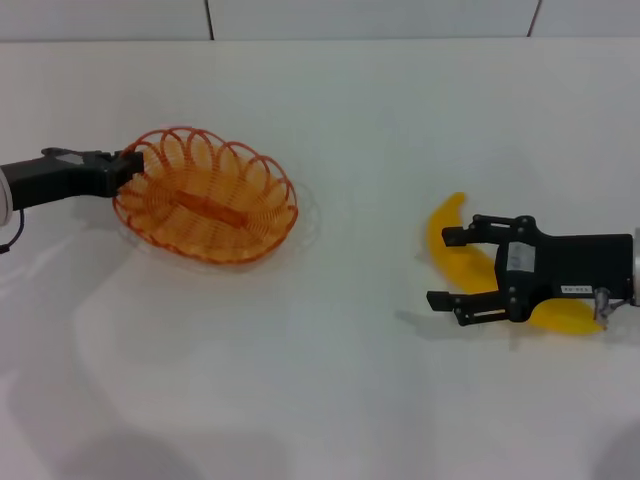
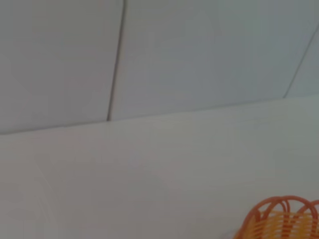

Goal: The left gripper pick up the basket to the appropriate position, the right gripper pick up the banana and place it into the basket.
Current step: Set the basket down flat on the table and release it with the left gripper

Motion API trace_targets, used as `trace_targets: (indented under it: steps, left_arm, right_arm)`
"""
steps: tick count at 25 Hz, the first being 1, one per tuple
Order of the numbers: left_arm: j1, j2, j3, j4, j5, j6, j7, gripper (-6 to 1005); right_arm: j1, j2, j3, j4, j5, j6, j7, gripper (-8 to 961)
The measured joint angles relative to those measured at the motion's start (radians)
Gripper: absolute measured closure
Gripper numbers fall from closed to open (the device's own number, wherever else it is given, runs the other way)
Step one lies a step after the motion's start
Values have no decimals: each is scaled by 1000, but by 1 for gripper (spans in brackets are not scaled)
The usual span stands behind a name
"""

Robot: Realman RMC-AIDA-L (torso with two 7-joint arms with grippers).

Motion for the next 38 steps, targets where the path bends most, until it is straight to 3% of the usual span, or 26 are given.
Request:
trace_targets:
  steps: [8,38]
  left_arm:
    - [0,9,0,-124,-163,-51,130,918]
    - [-22,-16,0,-198,-198,-62,173,907]
  right_arm:
    - [2,1,0,4,0,18,-3,54]
    - [11,1,-2,17,0,25,-4,54]
